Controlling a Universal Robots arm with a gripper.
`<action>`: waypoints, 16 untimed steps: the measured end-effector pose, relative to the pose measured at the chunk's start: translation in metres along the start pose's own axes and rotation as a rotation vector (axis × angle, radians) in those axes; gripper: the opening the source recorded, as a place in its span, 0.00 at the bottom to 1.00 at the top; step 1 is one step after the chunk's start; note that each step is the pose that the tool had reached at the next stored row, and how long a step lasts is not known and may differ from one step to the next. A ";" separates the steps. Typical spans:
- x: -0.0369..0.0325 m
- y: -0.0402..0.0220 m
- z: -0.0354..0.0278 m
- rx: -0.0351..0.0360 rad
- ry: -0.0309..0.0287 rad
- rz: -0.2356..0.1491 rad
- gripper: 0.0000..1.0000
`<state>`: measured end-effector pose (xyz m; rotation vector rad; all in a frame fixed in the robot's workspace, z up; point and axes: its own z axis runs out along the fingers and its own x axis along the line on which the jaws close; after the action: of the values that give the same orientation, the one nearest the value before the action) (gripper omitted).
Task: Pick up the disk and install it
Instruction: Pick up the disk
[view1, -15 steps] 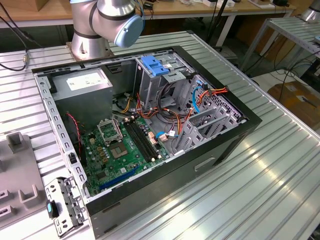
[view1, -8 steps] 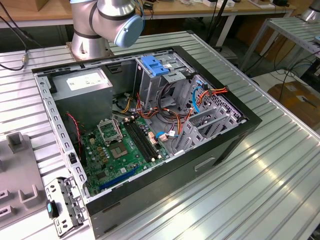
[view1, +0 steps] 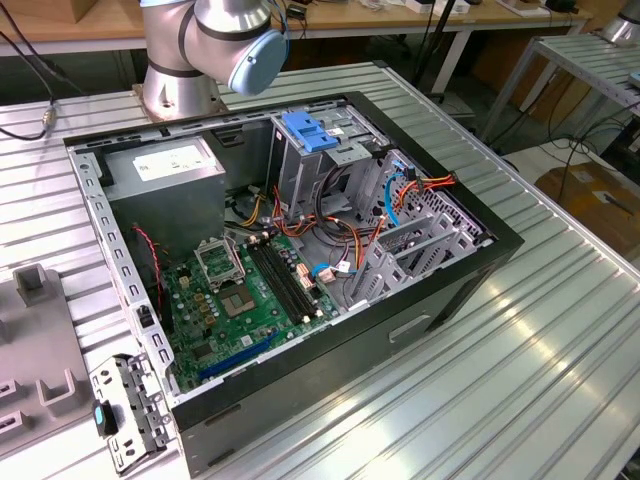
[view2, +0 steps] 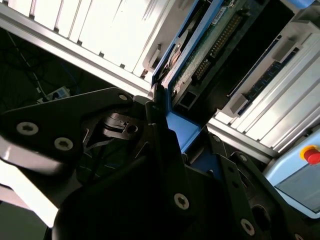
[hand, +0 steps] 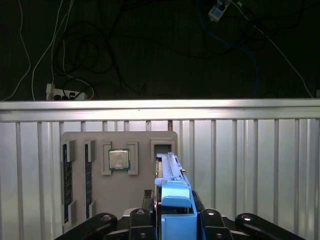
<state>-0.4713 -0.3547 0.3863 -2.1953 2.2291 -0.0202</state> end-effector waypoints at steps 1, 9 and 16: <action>0.0000 0.0000 -0.0005 0.0000 0.0000 0.000 0.37; 0.0000 -0.0001 -0.0066 0.0000 0.0000 0.000 0.37; 0.0000 -0.0002 -0.0122 -0.0001 0.0000 0.000 0.37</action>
<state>-0.4713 -0.3546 0.3986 -2.1953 2.2292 -0.0201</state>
